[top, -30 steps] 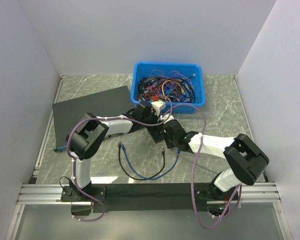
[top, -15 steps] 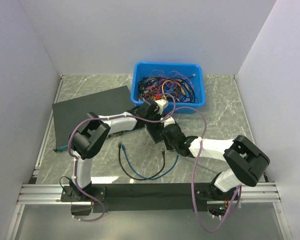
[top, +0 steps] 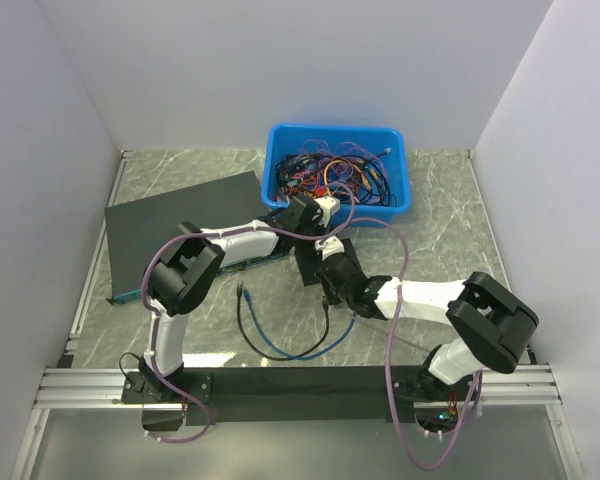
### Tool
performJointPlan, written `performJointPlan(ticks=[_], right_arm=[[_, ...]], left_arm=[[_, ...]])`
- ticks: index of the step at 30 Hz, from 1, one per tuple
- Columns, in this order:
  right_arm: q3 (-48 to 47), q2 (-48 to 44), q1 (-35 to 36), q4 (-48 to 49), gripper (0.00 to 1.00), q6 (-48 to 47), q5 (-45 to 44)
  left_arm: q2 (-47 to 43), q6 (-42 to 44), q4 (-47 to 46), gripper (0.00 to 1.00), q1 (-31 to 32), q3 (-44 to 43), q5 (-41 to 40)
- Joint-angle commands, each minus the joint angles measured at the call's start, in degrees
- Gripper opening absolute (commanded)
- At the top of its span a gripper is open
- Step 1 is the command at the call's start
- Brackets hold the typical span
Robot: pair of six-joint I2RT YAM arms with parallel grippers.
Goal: Insert the plug into the switch port
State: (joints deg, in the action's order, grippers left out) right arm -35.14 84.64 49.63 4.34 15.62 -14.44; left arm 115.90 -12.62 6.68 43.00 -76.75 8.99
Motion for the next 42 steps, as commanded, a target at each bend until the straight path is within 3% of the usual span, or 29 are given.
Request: performJointPlan(ticks=[1,6,8,27,42], right_arm=[[-5.29,-2.11,1.09,22.12,0.05,1.26,0.29],[-6.25,-1.68,1.09,19.57,0.37,2.13,-3.14],[-6.96,-1.67,1.09,17.73,0.43,2.31,-4.10],[-4.86,-12.56,3.81,6.74,0.45,4.33,-8.76],[1.38,-18.99,3.81,5.15,0.45,7.76,-11.58]], left_arm=[[2.58,-2.58,11.25,0.72,5.51,2.57,9.64],[2.40,-2.67,11.69,0.71,5.16,2.40,8.94],[2.32,-2.67,11.87,0.71,5.07,2.31,8.41],[-0.94,-4.34,11.69,0.72,2.17,1.44,1.38],[-9.80,-14.71,11.61,0.76,-0.64,-5.87,-16.98]])
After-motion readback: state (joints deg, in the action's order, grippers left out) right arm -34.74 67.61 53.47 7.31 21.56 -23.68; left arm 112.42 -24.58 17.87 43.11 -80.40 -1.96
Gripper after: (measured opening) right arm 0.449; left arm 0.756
